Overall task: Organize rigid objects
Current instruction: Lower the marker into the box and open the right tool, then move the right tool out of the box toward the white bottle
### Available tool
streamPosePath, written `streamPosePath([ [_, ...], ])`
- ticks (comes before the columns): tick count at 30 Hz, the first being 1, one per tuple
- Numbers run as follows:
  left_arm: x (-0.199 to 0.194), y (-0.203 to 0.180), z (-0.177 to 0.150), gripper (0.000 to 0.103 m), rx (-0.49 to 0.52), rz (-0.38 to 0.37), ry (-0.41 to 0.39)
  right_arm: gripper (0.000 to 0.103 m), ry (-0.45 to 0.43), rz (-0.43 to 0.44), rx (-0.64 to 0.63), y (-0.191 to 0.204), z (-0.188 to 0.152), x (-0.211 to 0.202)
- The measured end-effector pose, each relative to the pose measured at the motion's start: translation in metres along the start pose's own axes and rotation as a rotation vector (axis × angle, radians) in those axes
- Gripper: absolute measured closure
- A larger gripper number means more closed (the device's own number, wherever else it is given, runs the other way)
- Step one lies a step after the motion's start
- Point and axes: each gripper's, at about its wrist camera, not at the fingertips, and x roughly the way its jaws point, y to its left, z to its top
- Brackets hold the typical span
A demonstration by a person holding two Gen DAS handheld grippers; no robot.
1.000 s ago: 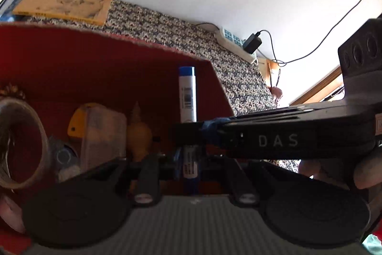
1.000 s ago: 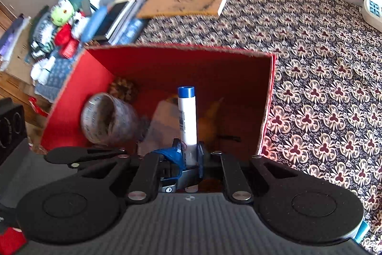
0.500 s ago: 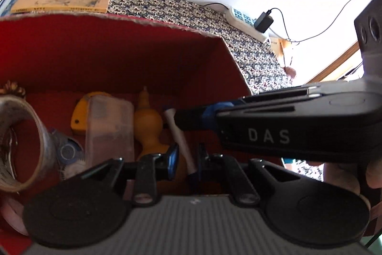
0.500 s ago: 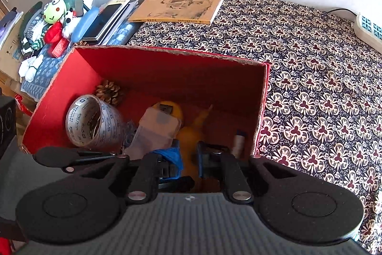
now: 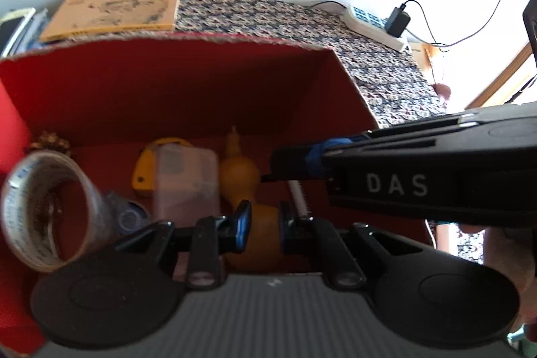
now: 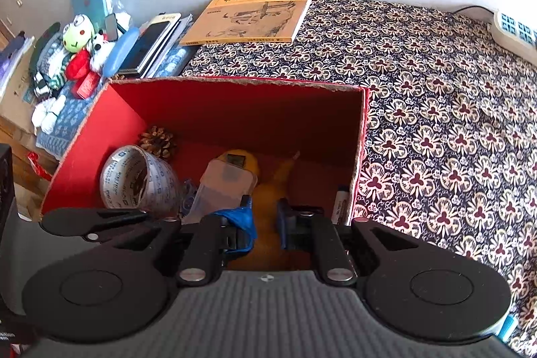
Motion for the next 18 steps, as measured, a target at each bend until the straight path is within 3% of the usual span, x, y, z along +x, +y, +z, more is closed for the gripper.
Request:
streamPosePath([
  [6,-0.013,-0.005,0.001,0.097,0.014,0.078,-0.023,0.103,-0.035,0.036,0.017,-0.002,-0.006,-0.016],
  [8,-0.019,-0.01,0.0,0.088,0.032,0.121,-0.036,0.103,-0.049,0.052,0.026,-0.003,-0.008,-0.021],
  [10,-0.026,-0.015,0.0,0.073,0.047,0.16,-0.054,0.103,-0.062,0.067,0.036,-0.005,-0.011,-0.027],
  [15,-0.044,-0.027,-0.002,0.06,0.075,0.236,-0.093,0.102,-0.09,0.109,0.063,-0.012,-0.019,-0.041],
  [18,-0.053,-0.035,-0.003,0.058,0.083,0.279,-0.103,0.102,-0.105,0.13,0.076,-0.016,-0.025,-0.049],
])
